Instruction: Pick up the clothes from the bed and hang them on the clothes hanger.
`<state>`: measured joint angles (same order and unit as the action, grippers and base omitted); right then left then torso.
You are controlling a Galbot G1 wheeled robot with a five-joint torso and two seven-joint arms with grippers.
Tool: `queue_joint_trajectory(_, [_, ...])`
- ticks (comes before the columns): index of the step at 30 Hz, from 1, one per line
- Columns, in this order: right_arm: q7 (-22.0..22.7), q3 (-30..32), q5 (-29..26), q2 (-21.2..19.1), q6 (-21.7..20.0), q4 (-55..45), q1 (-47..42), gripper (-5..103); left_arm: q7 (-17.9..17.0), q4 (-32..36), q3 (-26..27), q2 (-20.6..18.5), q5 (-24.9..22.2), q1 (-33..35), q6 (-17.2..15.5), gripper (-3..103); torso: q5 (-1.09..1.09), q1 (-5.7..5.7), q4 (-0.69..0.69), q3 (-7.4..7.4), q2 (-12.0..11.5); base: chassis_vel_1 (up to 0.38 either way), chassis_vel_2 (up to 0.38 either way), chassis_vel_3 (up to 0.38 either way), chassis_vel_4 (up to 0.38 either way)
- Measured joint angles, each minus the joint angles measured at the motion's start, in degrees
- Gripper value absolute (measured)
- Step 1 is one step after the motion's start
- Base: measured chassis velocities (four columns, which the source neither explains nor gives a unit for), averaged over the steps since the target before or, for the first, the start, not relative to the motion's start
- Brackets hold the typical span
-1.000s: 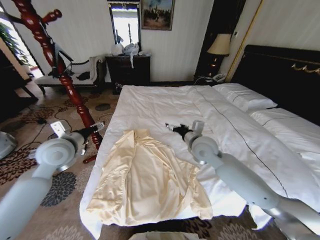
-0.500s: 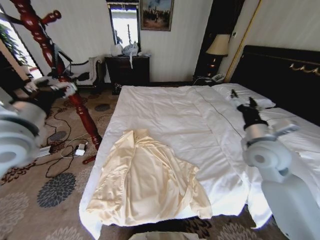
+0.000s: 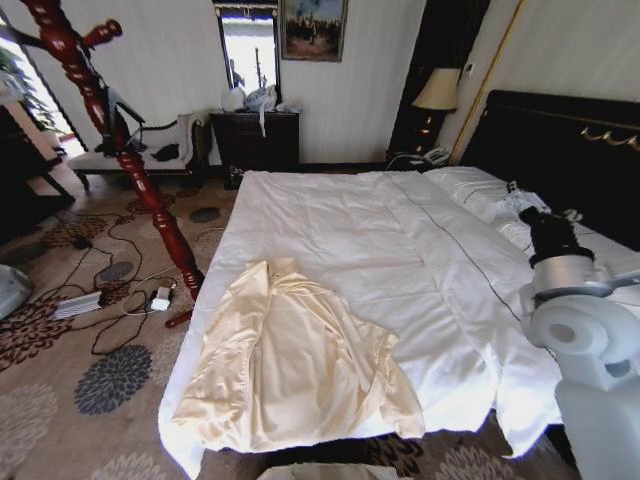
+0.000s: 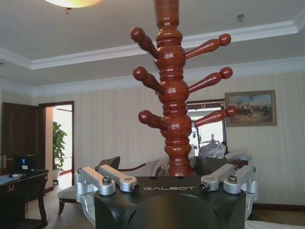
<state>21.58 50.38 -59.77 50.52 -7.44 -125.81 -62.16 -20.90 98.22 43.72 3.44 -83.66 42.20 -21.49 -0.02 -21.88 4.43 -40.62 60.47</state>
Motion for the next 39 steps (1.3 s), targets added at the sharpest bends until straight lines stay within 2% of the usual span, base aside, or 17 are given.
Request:
queue_joint_trajectory(2, [0.22,-1.7,0.02,-0.02,-0.2,0.76,1.52,100,3.09,-2.7,-0.12,-0.68,-0.77,0.62,1.35,100,0.02,0.0,0.04,0.0,0.0,0.0,0.0,0.0,0.0])
queue_joint_trajectory(10, [0.7,-3.43,0.21,1.41,-0.6,0.55,2.23,100,4.95,-3.74,-0.25,0.37,-2.72,0.93,2.76,100,0.02,0.0,0.03,0.0,0.0,0.0,0.0,0.0,0.0])
queue_joint_trajectory(13, [0.91,-2.56,0.63,2.18,-0.7,0.04,0.76,100,0.59,4.36,-0.56,6.33,-3.22,2.99,1.53,100,0.03,0.0,0.04,0.0,0.0,0.0,0.0,0.0,0.0])
queue_joint_trajectory(14, [0.91,-2.56,0.63,2.18,-0.7,0.04,0.76,100,0.59,4.36,-0.56,6.33,-3.22,2.99,1.53,100,0.03,0.0,0.04,0.0,0.0,0.0,0.0,0.0,0.0])
queue_joint_trajectory(17, [0.95,-1.65,0.7,2.96,-0.7,-0.51,-0.09,100,-3.03,11.59,-1.15,14.43,2.0,7.54,1.94,100,0.04,0.0,0.08,0.0,0.0,0.0,0.0,0.0,0.0])
queue_joint_trajectory(19, [0.96,-1.36,0.72,3.1,-0.7,-0.63,-0.3,100,-3.15,12.78,-1.45,16.44,3.88,8.95,2.96,100,0.01,0.0,0.07,-0.01,0.0,0.0,0.0,0.0,0.0])
queue_joint_trajectory(22, [0.86,-0.17,1.07,4.13,-0.69,-0.45,-0.65,100,-1.39,14.73,-7.08,25.26,12.33,11.59,6.85,100,-0.01,0.01,-0.01,0.0,0.0,0.0,0.0,0.0,0.0])
queue_joint_trajectory(23, [0.86,-0.17,1.07,4.13,-0.69,-0.45,-0.65,100,-1.39,14.73,-7.08,25.26,12.33,11.59,6.85,100,-0.01,0.01,-0.01,0.0,0.0,0.0,0.0,0.0,0.0])
queue_joint_trajectory(25, [0.82,0.27,1.45,5.21,-0.67,0.23,-0.6,100,1.15,12.25,-13.09,30.49,19.4,9.96,9.63,100,0.05,0.01,0.04,0.0,0.0,0.0,0.0,0.0,0.0])
queue_joint_trajectory(27, [0.74,0.32,1.85,5.89,-0.63,0.75,-0.53,100,2.72,9.41,-16.73,33.12,23.59,8.32,11.26,100,0.04,0.0,0.06,0.0,0.0,0.0,0.0,0.0,0.0])
queue_joint_trajectory(28, [0.74,0.32,1.85,5.89,-0.63,0.75,-0.53,100,2.72,9.41,-16.73,33.12,23.59,8.32,11.26,100,0.04,0.0,0.06,0.0,0.0,0.0,0.0,0.0,0.0])
queue_joint_trajectory(30, [0.54,0.35,2.83,6.97,-0.44,1.81,-0.52,100,5.06,4.0,-22.01,38.01,28.97,5.26,13.51,100,0.06,0.0,0.02,0.0,0.0,0.0,0.0,0.0,0.0])
queue_joint_trajectory(32, [0.38,0.35,3.37,7.38,-0.32,2.57,-0.66,100,6.47,-0.52,-24.77,42.86,31.64,1.98,14.54,100,0.01,0.0,0.0,0.0,0.0,0.0,0.0,0.0,0.0])
queue_joint_trajectory(33, [0.38,0.35,3.37,7.38,-0.32,2.57,-0.66,100,6.47,-0.52,-24.77,42.86,31.64,1.98,14.54,100,0.01,0.0,0.0,0.0,0.0,0.0,0.0,0.0,0.0])
queue_joint_trajectory(36, [0.09,0.0,4.46,7.76,-0.01,4.48,-0.54,100,9.51,-10.63,-28.96,51.31,34.56,-6.52,16.37,100,0.02,0.0,0.04,-0.01,0.0,0.0,0.0,0.0,0.0])
queue_joint_trajectory(37, [0.09,0.0,4.46,7.76,-0.01,4.48,-0.54,100,9.51,-10.63,-28.96,51.31,34.56,-6.52,16.37,100,0.02,0.0,0.04,-0.01,0.0,0.0,0.0,0.0,0.0])
queue_joint_trajectory(39, [0.02,-0.64,4.98,8.03,0.09,6.03,0.19,100,10.6,-17.67,-33.3,55.39,35.67,-14.45,17.24,100,0.01,-0.01,0.09,-0.01,-0.01,0.0,0.0,0.0,0.0])
